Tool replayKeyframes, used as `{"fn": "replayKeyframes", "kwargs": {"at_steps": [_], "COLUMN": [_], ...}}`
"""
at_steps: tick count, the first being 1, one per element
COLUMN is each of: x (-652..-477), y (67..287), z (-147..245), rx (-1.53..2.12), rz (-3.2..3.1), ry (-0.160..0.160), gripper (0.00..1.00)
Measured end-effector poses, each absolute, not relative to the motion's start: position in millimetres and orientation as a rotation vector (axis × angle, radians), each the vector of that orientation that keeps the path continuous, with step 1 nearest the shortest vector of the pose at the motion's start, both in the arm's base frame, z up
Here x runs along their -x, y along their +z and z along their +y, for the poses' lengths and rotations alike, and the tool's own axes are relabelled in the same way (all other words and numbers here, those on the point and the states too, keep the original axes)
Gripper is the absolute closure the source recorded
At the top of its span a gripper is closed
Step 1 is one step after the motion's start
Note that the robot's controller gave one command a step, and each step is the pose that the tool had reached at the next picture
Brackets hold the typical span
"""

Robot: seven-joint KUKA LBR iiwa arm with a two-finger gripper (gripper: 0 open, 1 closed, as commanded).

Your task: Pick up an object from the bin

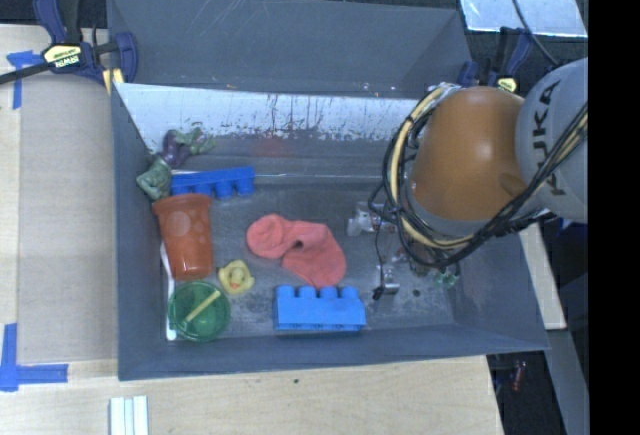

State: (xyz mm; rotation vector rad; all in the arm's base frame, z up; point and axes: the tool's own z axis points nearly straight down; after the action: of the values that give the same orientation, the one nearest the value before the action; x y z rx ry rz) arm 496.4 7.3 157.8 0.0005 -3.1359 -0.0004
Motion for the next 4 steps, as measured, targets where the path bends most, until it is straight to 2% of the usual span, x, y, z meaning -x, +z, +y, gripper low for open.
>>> {"fn": "replayKeyframes", "kwargs": {"at_steps": [1, 2, 3, 4], "x": [-498.3, -536.3, -555.5, -565.2], "y": [161.8, 101.0, 77.1, 221.0], "z": [7.3, 35.1, 79.3, 67.0], "rx": [0.000, -0.006, 0.116, 0.210], "rz": [-3.144, -3.152, -3.155, -3.146], "ry": [0.000, -0.001, -0.003, -0.001], "gripper": [0.00, 0.00, 0.00, 1.00]}}
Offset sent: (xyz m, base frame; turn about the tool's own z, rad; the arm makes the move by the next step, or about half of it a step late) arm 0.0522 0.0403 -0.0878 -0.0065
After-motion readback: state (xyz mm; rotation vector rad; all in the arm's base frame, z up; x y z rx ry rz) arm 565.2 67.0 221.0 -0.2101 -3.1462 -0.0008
